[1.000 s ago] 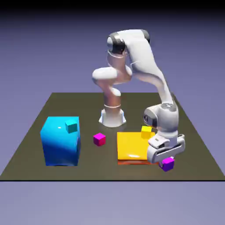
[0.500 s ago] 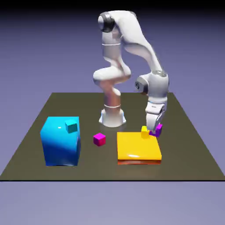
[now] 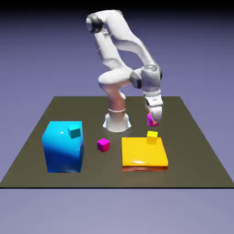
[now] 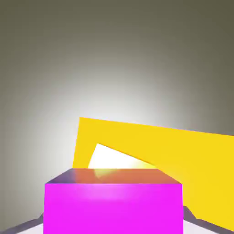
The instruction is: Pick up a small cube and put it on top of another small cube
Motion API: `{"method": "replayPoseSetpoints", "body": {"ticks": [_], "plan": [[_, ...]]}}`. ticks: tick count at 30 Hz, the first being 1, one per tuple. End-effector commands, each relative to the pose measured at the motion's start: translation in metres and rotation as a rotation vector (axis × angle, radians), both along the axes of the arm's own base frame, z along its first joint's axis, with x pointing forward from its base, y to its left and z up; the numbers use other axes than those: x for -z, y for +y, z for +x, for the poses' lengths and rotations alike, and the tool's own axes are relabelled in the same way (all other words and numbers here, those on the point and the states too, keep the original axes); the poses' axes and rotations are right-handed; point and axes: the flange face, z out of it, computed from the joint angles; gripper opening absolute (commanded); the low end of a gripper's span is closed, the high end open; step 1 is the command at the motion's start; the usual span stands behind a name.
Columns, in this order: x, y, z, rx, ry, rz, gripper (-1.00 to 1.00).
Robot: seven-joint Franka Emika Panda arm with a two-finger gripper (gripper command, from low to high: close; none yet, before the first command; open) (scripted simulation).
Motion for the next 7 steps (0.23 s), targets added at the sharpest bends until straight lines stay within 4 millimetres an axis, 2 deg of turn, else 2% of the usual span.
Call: {"method": "replayPoseSetpoints", "body": {"ticks": [1,3,4,5,6,7], "plan": [[0.010,0.000,0.000,0.001,-0.002,-0.001,-1.00],[0.029,0.000,-0.001,0.003,-0.006,-0.006,-1.00],[0.031,0.000,-0.001,0.003,-0.007,-0.007,-1.00],[0.031,0.000,-0.001,0.003,-0.007,-0.007,1.00],[0.031,0.000,-0.001,0.003,-0.007,-0.007,1.00],[0.021,0.000,-0.001,0.002,-0.004,-0.003,1.00]]}}
